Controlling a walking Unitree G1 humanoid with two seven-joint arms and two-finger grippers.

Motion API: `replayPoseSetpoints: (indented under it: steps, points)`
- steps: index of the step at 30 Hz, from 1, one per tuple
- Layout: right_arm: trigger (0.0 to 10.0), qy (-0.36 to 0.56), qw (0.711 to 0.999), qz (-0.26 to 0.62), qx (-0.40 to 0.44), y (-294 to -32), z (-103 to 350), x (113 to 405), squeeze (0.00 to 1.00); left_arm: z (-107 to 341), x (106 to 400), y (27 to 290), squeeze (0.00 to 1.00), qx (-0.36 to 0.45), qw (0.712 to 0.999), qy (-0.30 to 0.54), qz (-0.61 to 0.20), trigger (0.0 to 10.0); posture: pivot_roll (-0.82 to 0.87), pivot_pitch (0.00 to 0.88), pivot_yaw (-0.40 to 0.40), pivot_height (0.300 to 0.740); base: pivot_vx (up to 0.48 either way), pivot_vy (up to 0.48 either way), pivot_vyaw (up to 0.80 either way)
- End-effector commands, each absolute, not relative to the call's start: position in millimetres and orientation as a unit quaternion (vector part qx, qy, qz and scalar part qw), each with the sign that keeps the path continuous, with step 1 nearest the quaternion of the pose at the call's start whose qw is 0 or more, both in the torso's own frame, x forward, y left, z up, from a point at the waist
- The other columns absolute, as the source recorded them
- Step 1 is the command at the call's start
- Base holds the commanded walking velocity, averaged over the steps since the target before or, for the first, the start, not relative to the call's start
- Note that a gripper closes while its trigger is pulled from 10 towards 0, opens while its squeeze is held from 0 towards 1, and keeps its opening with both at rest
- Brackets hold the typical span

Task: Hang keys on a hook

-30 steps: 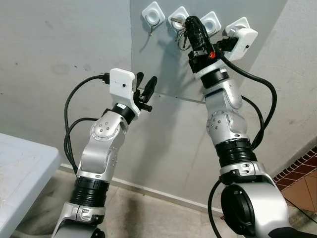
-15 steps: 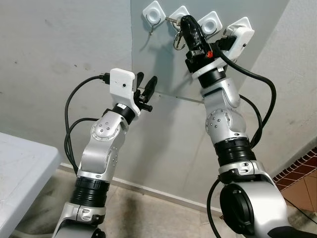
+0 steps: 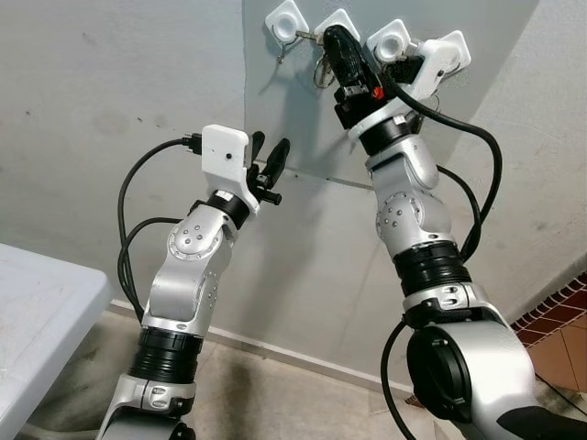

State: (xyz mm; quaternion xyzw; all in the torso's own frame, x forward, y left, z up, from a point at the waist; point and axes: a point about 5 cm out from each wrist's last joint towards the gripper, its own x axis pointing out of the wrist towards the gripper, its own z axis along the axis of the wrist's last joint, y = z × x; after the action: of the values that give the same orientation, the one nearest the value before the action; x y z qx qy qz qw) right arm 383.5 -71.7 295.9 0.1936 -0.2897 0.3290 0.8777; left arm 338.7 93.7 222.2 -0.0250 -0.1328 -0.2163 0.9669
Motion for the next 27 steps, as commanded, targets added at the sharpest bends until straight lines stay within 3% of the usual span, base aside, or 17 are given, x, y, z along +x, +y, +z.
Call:
replayPoseSetpoints:
  steps: [1, 13, 27]
  points:
    - [10.0, -0.301, 0.875, 0.331, 0.187, -72, 304, 384, 0.0, 225, 337, 94, 0.0, -0.024, 0.966, -0.138, -0.217, 10.0, 0.15, 0.066, -0.084, 0.74, 0.0, 0.0, 0.0]
    - [10.0, -0.287, 0.88, 0.343, 0.16, -69, 303, 387, 0.0, 225, 336, 95, 0.0, -0.025, 0.967, -0.137, -0.213, 10.0, 0.15, 0.07, -0.09, 0.74, 0.0, 0.0, 0.0]
    - [10.0, -0.215, 0.911, 0.344, 0.075, -69, 274, 394, 0.0, 225, 335, 95, 0.0, -0.026, 0.967, -0.137, -0.212, 10.0, 0.14, 0.07, -0.089, 0.74, 0.0, 0.0, 0.0]
